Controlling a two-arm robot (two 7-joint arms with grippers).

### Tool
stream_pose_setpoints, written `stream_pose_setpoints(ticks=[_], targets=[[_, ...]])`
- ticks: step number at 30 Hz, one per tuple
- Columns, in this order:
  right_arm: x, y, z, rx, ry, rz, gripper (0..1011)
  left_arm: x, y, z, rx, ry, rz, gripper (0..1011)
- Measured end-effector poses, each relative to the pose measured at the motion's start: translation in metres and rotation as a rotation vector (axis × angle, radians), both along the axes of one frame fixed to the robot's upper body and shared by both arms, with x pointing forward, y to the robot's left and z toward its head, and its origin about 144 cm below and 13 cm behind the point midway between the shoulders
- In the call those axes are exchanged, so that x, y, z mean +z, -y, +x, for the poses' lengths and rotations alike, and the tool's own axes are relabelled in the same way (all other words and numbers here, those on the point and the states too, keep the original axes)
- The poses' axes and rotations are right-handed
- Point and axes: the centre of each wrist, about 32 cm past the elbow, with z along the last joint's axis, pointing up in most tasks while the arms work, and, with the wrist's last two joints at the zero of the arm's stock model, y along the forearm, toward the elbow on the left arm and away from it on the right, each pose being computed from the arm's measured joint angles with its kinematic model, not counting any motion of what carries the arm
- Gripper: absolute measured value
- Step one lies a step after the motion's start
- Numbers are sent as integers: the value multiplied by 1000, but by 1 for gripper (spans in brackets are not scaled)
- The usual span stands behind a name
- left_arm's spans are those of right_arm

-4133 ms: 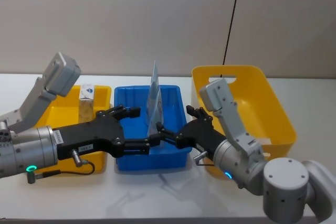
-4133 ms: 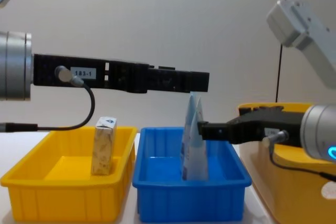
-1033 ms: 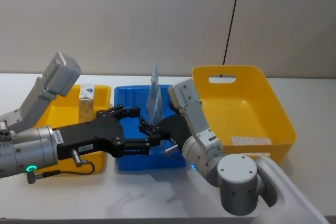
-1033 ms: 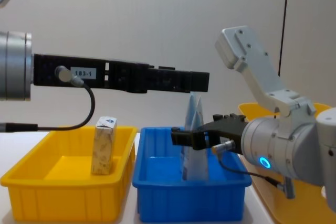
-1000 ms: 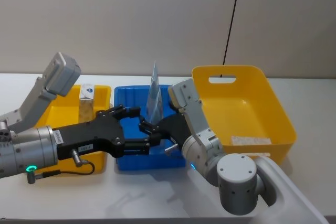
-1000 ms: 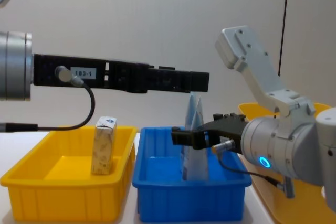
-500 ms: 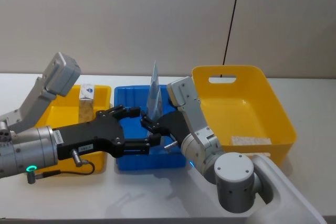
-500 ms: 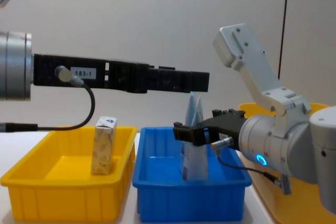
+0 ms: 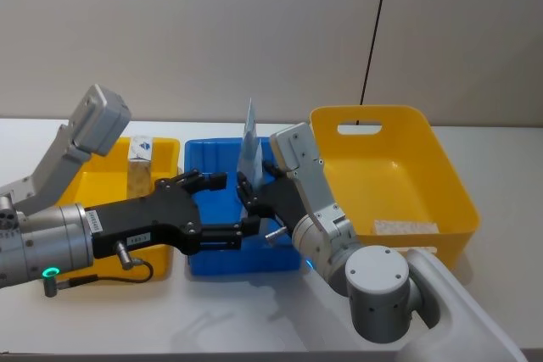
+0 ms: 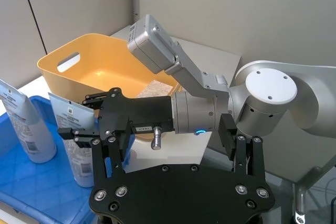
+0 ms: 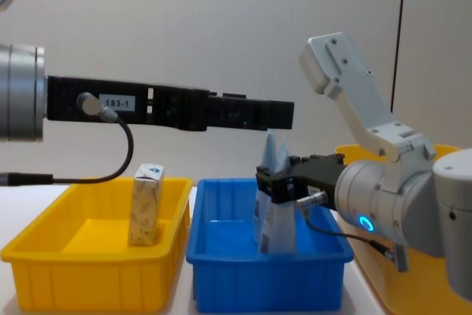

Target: Bimanual collaborative sorting of washing and personal care products

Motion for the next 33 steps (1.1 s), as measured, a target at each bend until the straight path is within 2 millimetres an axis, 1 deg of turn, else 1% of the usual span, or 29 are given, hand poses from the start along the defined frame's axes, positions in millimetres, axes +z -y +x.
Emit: stream_pose_setpoints(ticks=[2, 3, 4, 6, 9, 13, 18, 33], targets=[[0, 0, 0, 0, 1, 0, 404, 0, 0, 0, 0, 0, 0, 1001], [0, 0, 0, 0, 1, -1, 380, 0, 0, 0, 0, 0, 0, 1001], [0, 0, 0, 0, 1, -1, 380, 0, 0, 0, 0, 0, 0, 1001], [0, 0, 0, -1, 2, -1, 283, 0, 0, 0, 0, 0, 0, 1001], [0, 0, 0, -1, 2, -1, 181, 0, 0, 0, 0, 0, 0, 1001], [0, 0, 0, -1, 3, -1, 89, 0, 0, 0, 0, 0, 0, 1001], [0, 0, 0, -2, 4, -1, 62, 0, 0, 0, 0, 0, 0, 1001], [0, 0, 0, -1, 5, -1, 61, 0, 0, 0, 0, 0, 0, 1001]])
